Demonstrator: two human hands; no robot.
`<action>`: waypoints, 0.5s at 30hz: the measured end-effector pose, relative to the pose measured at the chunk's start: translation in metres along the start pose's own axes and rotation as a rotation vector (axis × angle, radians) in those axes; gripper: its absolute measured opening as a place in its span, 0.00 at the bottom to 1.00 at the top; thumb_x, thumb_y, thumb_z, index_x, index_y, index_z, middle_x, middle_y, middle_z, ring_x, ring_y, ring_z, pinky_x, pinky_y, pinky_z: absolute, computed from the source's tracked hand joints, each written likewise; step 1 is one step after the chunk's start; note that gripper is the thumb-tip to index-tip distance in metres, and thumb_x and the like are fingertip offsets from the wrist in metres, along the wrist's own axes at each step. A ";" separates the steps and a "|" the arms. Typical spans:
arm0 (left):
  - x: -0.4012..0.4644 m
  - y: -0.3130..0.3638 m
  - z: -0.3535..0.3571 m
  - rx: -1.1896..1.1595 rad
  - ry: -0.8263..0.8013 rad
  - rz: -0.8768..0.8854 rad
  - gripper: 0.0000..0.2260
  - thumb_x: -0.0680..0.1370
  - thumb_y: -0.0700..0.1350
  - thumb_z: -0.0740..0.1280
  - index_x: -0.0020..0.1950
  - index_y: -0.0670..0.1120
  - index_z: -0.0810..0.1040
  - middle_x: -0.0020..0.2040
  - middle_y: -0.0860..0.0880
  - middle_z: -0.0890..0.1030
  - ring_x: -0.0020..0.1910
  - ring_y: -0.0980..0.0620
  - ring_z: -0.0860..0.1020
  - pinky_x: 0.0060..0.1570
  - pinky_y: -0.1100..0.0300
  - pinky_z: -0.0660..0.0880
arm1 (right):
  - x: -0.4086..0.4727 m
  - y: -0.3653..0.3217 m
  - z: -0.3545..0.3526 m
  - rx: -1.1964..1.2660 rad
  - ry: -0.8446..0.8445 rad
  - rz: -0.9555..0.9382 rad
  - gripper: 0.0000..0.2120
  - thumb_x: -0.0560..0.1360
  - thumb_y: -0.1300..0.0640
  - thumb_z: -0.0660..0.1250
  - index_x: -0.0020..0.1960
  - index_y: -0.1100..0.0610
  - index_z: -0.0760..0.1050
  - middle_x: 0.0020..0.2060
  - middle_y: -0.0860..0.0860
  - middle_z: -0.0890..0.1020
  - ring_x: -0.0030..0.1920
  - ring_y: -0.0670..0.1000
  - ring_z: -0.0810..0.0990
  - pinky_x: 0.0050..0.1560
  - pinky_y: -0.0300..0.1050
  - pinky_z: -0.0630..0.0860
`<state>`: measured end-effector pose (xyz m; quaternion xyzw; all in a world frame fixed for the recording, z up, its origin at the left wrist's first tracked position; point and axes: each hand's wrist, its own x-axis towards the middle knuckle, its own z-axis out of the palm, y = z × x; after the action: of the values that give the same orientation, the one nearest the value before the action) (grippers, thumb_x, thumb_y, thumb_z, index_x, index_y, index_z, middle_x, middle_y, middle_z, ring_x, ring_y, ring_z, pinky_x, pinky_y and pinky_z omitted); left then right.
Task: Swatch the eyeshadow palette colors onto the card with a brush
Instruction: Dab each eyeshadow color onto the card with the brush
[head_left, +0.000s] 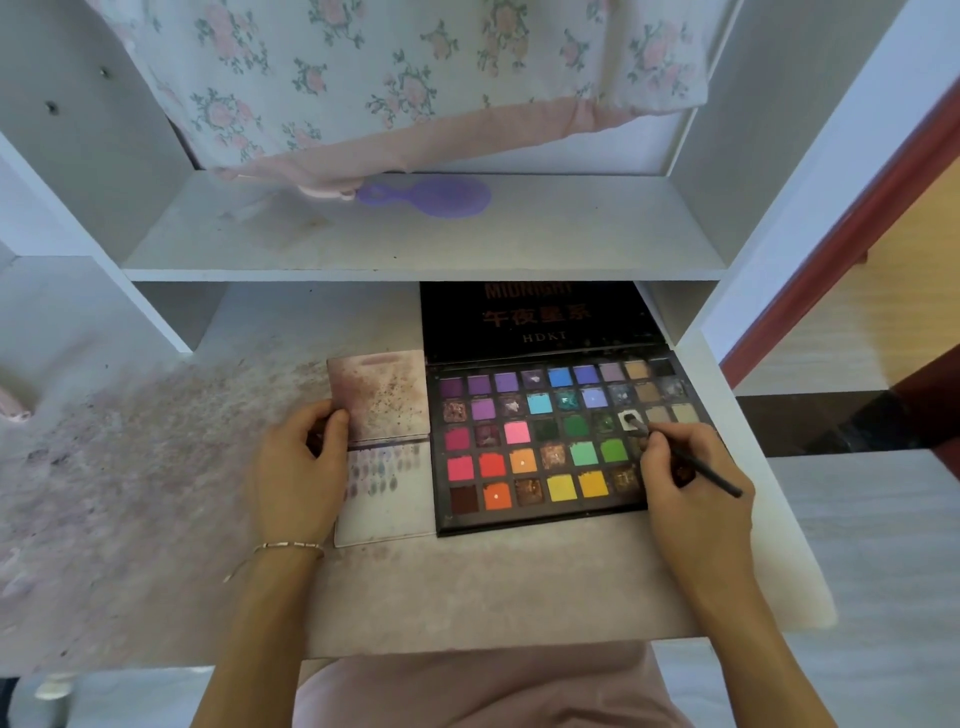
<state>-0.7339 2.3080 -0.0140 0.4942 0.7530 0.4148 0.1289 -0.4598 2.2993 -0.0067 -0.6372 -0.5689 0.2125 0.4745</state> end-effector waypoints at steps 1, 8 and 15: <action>0.000 0.000 0.000 0.000 0.003 0.000 0.08 0.76 0.42 0.63 0.51 0.44 0.80 0.39 0.50 0.78 0.38 0.51 0.73 0.37 0.61 0.65 | 0.000 0.000 0.000 -0.004 -0.002 0.000 0.10 0.76 0.62 0.61 0.44 0.47 0.71 0.40 0.45 0.77 0.44 0.42 0.76 0.40 0.36 0.73; -0.001 0.001 -0.001 0.029 -0.004 -0.005 0.09 0.77 0.43 0.62 0.52 0.45 0.80 0.40 0.52 0.77 0.39 0.52 0.73 0.33 0.63 0.64 | 0.000 -0.001 -0.001 0.003 -0.011 0.015 0.08 0.76 0.63 0.61 0.46 0.49 0.71 0.42 0.47 0.77 0.45 0.41 0.76 0.41 0.34 0.72; -0.002 0.002 -0.002 0.030 -0.014 -0.004 0.09 0.77 0.43 0.62 0.52 0.44 0.80 0.39 0.51 0.77 0.38 0.52 0.73 0.32 0.62 0.64 | -0.003 -0.006 -0.002 0.029 0.023 -0.012 0.17 0.74 0.65 0.62 0.40 0.42 0.68 0.38 0.42 0.76 0.41 0.39 0.77 0.34 0.29 0.73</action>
<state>-0.7328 2.3060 -0.0115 0.4976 0.7591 0.3998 0.1277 -0.4620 2.2955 -0.0017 -0.6291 -0.5640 0.2106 0.4916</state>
